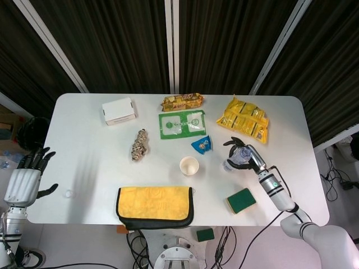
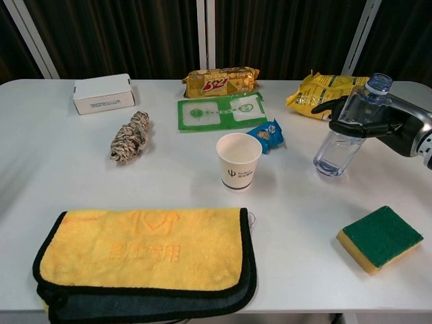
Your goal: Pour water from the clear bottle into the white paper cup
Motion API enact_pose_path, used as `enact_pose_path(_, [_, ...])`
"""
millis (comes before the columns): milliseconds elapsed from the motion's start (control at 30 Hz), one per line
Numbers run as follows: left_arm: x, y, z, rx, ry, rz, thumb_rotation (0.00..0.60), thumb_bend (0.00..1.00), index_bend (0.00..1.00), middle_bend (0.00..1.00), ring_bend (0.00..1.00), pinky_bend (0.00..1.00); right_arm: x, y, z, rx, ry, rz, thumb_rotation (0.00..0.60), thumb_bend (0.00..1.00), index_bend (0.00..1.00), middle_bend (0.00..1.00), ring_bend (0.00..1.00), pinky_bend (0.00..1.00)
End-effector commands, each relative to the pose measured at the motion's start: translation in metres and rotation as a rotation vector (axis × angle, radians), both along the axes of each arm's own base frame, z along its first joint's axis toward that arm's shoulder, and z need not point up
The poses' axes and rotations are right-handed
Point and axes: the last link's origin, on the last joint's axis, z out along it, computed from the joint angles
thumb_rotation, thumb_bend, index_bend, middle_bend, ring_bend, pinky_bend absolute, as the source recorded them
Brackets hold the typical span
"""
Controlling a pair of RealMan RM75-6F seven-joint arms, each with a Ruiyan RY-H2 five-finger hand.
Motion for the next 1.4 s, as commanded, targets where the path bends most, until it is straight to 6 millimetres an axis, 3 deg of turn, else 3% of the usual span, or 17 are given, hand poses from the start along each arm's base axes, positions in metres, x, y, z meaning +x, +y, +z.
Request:
enact_pose_path(33, [0.0,0.0,0.0,-0.001,0.0,0.0,0.6,0.1,0.16,0.12,0.06,0.18,-0.001,0.0,0.004,-0.02,-0.015,-0.009,0.6,0.33,0.9,0.35,0.16,0.14])
enact_pose_path(133, [0.0,0.0,0.0,-0.004,-0.001,0.0,0.6,0.1,0.16,0.12,0.06,0.18,-0.001,0.0,0.008,-0.042,-0.038,-0.017,0.6,0.35,0.91,0.4,0.22,0.17])
enact_pose_path(400, [0.001,0.0,-0.002,-0.012,0.0,-0.001,0.6,0.1,0.17,0.12,0.06,0.18,-0.003,0.002,0.018,-0.083,-0.089,-0.037,0.6,0.45,0.92,0.51,0.49,0.25])
enact_pose_path(533, [0.002,0.0,-0.002,-0.015,0.0,-0.001,0.6,0.1,0.17,0.12,0.06,0.18,-0.005,0.003,0.023,-0.101,-0.101,-0.045,0.6,0.47,0.92,0.56,0.54,0.32])
enact_pose_path(800, [0.001,-0.002,-0.003,-0.018,-0.001,0.004,0.6,0.1,0.17,0.12,0.06,0.18,-0.009,0.001,0.033,-0.149,-0.103,-0.067,0.6,0.47,0.94,0.67,0.66,0.56])
enact_pose_path(1067, [-0.002,-0.003,-0.003,-0.016,-0.006,0.009,0.6,0.1,0.17,0.12,0.06,0.18,-0.006,-0.001,0.049,-0.213,-0.058,-0.045,0.6,0.45,0.94,0.78,0.78,0.63])
enact_pose_path(1400, [-0.007,-0.004,-0.002,-0.009,-0.014,0.019,0.6,0.1,0.17,0.12,0.06,0.18,0.009,-0.014,0.055,-0.244,0.239,0.017,0.6,0.44,0.94,0.81,0.8,0.68])
